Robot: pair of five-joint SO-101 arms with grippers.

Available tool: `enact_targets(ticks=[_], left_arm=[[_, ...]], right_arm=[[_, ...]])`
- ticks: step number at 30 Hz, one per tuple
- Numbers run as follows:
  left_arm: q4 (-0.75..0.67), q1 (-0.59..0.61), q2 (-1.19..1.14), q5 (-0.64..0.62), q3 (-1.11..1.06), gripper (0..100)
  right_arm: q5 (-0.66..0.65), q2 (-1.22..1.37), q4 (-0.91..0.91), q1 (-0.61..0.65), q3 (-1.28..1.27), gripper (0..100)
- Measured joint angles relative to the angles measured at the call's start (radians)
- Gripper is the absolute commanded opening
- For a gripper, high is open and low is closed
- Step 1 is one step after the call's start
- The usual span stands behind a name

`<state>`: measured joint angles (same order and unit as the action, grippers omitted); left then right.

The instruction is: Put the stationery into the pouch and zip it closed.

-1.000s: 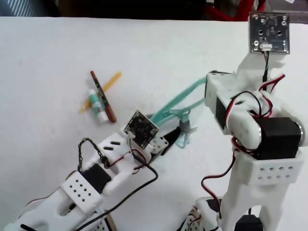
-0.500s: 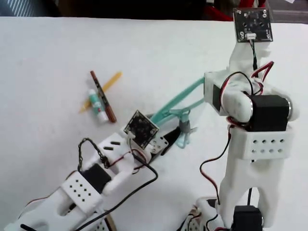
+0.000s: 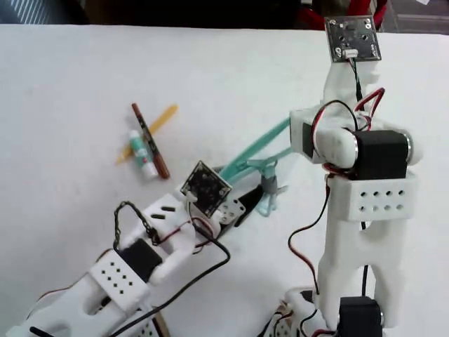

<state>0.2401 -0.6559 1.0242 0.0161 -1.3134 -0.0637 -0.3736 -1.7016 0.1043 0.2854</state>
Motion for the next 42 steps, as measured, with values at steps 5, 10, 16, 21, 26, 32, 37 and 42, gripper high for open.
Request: enact_targets(ticks=[5,10,16,21,26,32,37,42], left_arm=[[0.0,0.025,0.0,0.0,0.0,18],[0.017,0.071,0.0,-0.02,0.003,21],[0.351,0.095,0.0,-0.025,0.169,22],[0.557,0.153,0.002,-0.025,0.315,24],[0.772,0.27,0.115,0.089,0.489,24],[0.844,0.566,0.252,0.327,0.663,20],[0.821,0.738,0.095,0.305,0.624,19],[0.766,0.741,-0.227,0.084,0.601,18]], right_arm=[[-0.032,0.0,0.0,-0.012,0.0,1.9],[-0.038,0.0,0.002,-0.014,0.0,1.9],[-0.038,0.0,0.002,-0.015,0.0,1.9],[-0.012,0.0,0.002,-0.015,0.0,1.9],[-0.006,0.0,0.002,-0.015,0.0,1.9],[-0.006,0.0,0.002,-0.015,0.0,1.9],[-0.006,0.0,0.002,-0.015,-0.002,1.9],[0.015,-0.003,0.008,-0.021,-0.029,1.9]])
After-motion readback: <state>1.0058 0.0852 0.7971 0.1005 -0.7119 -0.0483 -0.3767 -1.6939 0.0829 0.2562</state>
